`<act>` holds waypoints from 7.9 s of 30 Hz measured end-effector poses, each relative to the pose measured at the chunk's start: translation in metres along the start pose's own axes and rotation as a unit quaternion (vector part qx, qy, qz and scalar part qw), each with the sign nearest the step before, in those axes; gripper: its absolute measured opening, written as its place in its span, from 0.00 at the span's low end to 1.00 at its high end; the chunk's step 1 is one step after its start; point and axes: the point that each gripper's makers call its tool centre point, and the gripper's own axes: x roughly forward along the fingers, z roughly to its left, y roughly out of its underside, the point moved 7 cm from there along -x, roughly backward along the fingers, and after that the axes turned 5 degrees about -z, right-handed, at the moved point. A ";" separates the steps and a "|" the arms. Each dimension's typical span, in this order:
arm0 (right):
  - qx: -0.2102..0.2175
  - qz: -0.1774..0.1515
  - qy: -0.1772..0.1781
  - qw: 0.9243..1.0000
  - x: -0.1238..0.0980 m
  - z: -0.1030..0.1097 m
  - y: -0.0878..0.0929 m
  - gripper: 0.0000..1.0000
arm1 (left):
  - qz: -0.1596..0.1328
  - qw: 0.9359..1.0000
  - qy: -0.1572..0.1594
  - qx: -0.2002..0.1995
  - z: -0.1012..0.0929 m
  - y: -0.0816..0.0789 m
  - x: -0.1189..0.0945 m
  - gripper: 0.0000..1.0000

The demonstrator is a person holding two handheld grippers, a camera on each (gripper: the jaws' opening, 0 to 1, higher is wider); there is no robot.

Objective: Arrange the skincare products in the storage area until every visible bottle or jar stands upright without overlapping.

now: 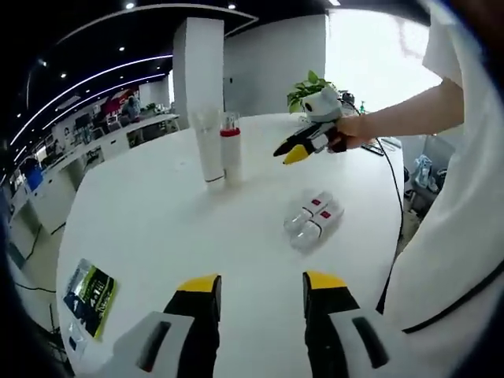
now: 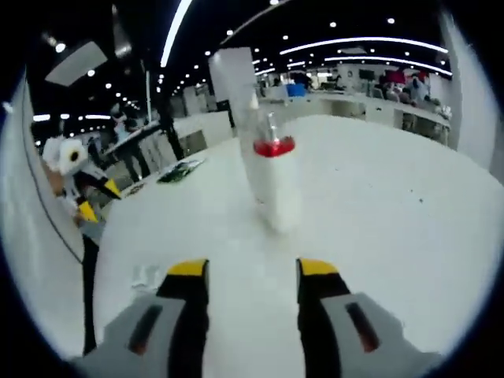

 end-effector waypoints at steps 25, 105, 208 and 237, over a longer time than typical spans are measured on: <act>-0.209 0.186 -0.082 0.957 0.017 0.057 0.036 0.31 | -0.012 1.000 0.003 0.012 -0.006 0.007 -0.012 0.40; -0.226 -0.079 -0.122 0.963 0.077 0.192 -0.092 0.18 | -0.207 0.866 0.072 -0.449 0.006 -0.068 0.004 0.24; -0.041 -0.130 -0.017 0.991 0.078 0.132 -0.113 0.19 | 0.010 0.998 0.060 -0.028 0.008 -0.031 -0.016 0.39; -0.078 -0.140 0.082 0.984 0.117 0.045 -0.084 0.19 | 0.028 0.997 0.008 -0.071 0.022 -0.002 -0.047 0.39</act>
